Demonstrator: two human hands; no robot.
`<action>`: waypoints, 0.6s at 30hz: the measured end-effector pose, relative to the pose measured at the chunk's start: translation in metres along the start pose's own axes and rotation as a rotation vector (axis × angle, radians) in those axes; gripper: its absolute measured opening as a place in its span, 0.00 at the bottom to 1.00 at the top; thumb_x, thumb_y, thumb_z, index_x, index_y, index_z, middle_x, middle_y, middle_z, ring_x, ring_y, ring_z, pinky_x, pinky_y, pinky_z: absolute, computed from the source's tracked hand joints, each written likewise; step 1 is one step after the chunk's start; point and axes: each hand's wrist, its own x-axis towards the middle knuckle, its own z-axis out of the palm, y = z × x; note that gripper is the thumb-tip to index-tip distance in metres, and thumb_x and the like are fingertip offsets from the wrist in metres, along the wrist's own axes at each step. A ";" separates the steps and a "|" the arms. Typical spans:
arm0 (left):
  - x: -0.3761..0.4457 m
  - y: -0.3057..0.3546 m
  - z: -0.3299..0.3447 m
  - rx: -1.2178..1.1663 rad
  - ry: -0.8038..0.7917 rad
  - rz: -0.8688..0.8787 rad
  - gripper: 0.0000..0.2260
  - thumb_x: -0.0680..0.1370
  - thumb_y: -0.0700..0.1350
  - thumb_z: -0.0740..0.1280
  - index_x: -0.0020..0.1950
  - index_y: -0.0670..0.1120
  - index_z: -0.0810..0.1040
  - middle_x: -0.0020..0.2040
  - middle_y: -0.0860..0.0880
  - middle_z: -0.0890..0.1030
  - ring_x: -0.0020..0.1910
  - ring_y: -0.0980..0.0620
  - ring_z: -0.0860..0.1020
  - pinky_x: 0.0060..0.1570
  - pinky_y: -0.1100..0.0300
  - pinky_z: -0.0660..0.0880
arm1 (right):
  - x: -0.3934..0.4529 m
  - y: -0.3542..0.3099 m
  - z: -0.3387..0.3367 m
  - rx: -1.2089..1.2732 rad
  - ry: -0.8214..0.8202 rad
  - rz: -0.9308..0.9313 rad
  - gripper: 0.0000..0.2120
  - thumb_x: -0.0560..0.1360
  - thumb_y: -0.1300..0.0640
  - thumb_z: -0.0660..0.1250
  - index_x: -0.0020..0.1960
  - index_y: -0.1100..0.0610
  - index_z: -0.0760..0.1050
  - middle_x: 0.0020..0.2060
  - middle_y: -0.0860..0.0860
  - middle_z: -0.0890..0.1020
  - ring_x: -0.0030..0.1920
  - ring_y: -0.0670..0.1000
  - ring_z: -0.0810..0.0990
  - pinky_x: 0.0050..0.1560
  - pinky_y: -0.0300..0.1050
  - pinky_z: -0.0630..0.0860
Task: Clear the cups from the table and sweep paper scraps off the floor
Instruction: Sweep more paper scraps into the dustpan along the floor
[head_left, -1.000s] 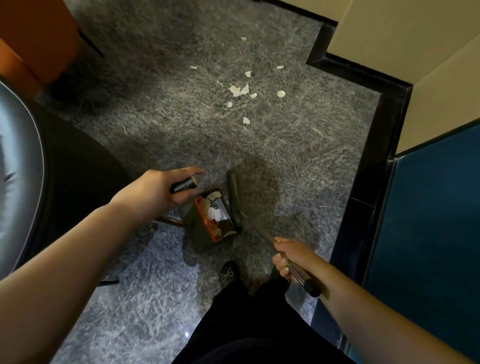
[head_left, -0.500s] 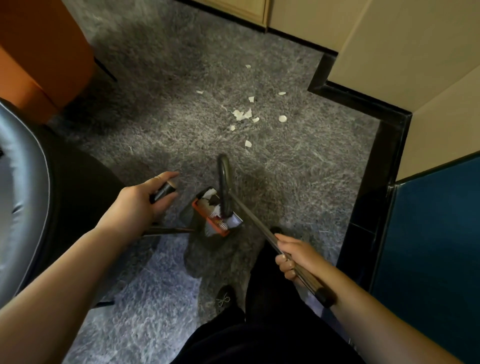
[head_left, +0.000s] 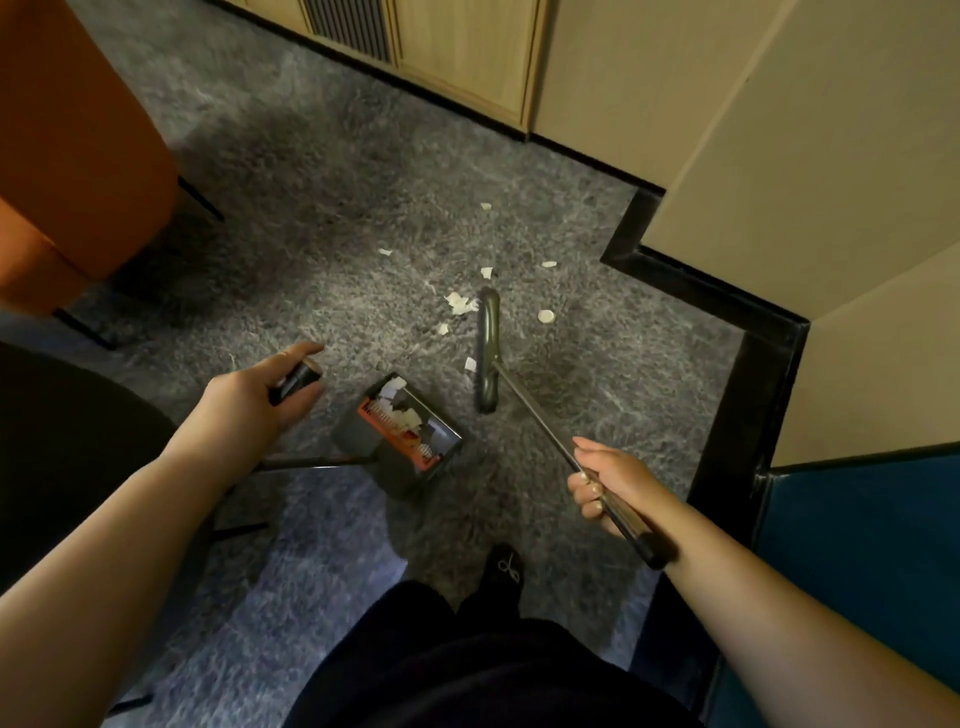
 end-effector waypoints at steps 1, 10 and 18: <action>0.011 0.004 0.003 0.006 0.004 0.000 0.22 0.77 0.47 0.70 0.70 0.60 0.73 0.53 0.52 0.78 0.50 0.53 0.78 0.53 0.59 0.72 | 0.005 -0.012 -0.004 -0.004 0.005 -0.006 0.22 0.83 0.59 0.51 0.76 0.49 0.55 0.22 0.51 0.64 0.16 0.44 0.62 0.15 0.32 0.59; 0.124 0.016 0.029 0.029 0.027 -0.014 0.21 0.77 0.53 0.70 0.68 0.64 0.72 0.48 0.55 0.80 0.45 0.56 0.79 0.48 0.59 0.72 | 0.061 -0.101 -0.023 -0.007 0.083 -0.002 0.22 0.83 0.59 0.51 0.77 0.49 0.54 0.19 0.50 0.66 0.16 0.44 0.63 0.16 0.33 0.61; 0.215 0.024 0.050 0.000 -0.023 -0.047 0.20 0.77 0.53 0.69 0.69 0.62 0.72 0.48 0.55 0.80 0.36 0.58 0.78 0.40 0.64 0.72 | 0.099 -0.162 -0.028 0.011 0.122 -0.015 0.23 0.83 0.60 0.50 0.77 0.51 0.53 0.19 0.51 0.66 0.16 0.45 0.63 0.16 0.34 0.62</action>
